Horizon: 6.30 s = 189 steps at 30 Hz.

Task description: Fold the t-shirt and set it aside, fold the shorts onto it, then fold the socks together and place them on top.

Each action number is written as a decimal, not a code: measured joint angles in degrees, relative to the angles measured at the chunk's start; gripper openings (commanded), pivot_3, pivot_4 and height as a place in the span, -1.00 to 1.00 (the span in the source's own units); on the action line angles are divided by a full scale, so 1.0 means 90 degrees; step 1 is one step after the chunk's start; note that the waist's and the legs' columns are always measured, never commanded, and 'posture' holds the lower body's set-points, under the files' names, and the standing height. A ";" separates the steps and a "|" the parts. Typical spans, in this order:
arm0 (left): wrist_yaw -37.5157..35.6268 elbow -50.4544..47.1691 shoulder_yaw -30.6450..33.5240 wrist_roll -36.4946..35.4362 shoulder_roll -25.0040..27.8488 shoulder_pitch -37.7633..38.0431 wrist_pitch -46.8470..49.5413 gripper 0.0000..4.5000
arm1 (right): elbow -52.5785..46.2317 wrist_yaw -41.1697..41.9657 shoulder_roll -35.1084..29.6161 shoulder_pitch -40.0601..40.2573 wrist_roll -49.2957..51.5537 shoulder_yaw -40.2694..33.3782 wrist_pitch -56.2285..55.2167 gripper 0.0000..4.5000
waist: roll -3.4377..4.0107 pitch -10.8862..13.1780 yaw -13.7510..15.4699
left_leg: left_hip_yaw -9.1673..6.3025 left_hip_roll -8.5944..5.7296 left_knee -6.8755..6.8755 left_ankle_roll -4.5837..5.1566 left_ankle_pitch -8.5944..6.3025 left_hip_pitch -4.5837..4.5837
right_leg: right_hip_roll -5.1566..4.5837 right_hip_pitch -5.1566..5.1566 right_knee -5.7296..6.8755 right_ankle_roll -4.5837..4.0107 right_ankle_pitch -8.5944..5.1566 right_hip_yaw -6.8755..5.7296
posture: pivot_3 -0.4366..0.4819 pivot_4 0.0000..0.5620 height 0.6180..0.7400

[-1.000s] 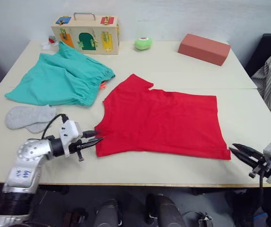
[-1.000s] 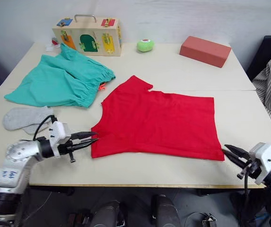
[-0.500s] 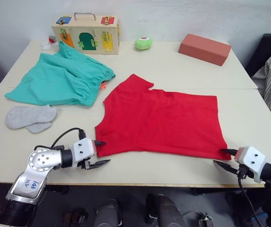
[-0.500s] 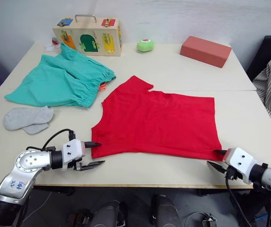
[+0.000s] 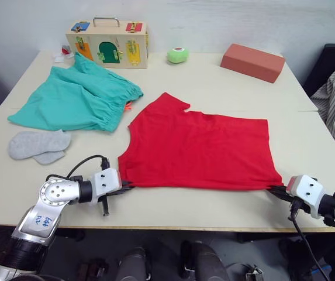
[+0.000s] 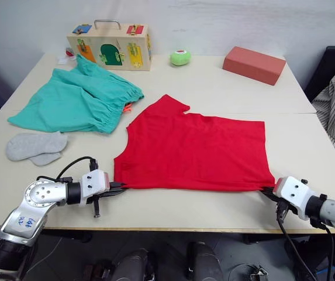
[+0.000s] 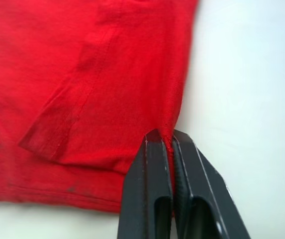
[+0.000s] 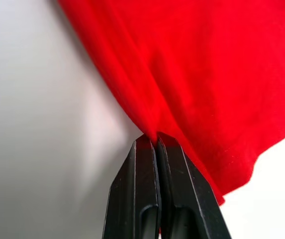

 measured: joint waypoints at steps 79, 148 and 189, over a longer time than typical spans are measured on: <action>0.1931 0.9222 -0.0395 0.1079 -0.2227 -0.7600 0.1282 0.99 | 0.7354 0.0139 0.0856 -0.7570 -0.0851 0.1565 0.2386 1.00 | -0.0013 0.0031 -0.0213 | 0.0159 0.0010 0.0041 -0.0033 0.0022 -0.0036 | 0.0083 -0.0120 0.0080 0.0040 0.0006 0.0082 | -0.05 -0.47 1.00; 0.0117 0.6940 0.0971 0.0649 -0.1625 -0.5083 -0.0075 -0.99 | 0.5327 0.1728 0.0861 -0.4803 0.0396 -0.0058 0.1028 -1.00 | -0.0012 0.0030 -0.0196 | 0.0171 0.0017 0.0056 -0.0045 0.0020 -0.0018 | 0.0080 -0.0118 0.0113 0.0038 0.0006 0.0102 | -0.05 -0.47 1.00; 0.2073 0.9057 0.0350 0.1135 -0.2547 -0.7456 0.1802 0.21 | -0.1018 -0.0073 0.0706 -0.1835 0.1516 -0.0699 0.1677 1.00 | -0.0025 0.0036 -0.0123 | 0.0162 0.0023 0.0108 -0.0048 0.0006 -0.0014 | 0.0094 -0.0111 0.0124 0.0033 0.0003 0.0165 | -0.05 -0.47 1.00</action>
